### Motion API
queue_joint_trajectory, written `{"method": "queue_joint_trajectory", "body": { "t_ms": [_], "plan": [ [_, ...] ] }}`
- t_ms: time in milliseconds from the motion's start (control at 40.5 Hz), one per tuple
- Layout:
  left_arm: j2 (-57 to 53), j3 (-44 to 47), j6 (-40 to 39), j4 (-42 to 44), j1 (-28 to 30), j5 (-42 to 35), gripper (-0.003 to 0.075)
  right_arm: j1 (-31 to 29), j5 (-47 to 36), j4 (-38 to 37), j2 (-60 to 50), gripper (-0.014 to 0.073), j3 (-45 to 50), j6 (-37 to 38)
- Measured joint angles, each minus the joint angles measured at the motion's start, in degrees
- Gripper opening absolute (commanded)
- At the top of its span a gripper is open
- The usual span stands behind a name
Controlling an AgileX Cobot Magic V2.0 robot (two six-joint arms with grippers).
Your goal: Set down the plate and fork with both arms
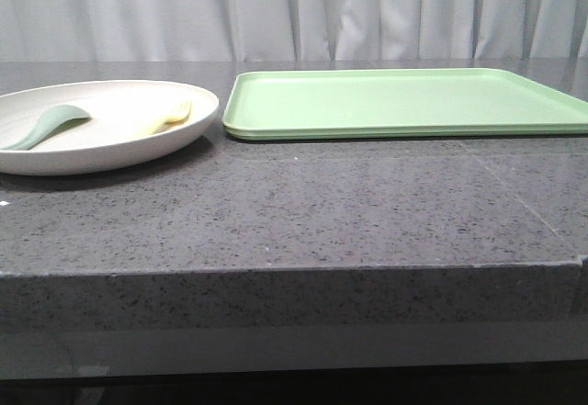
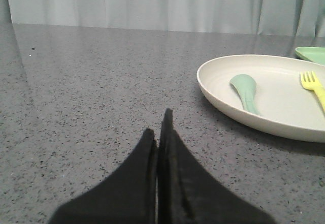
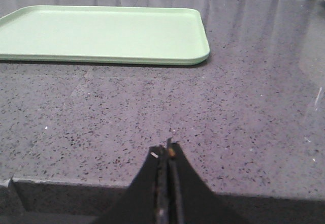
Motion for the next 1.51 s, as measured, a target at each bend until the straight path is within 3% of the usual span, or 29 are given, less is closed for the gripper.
{"method": "queue_joint_trajectory", "body": {
  "t_ms": [1506],
  "plan": [
    [0.0, 0.0, 0.0, 0.0, 0.0, -1.5, -0.0018, 0.0, -0.4, 0.0, 0.0, -0.0068, 0.0, 0.0]
  ]
}}
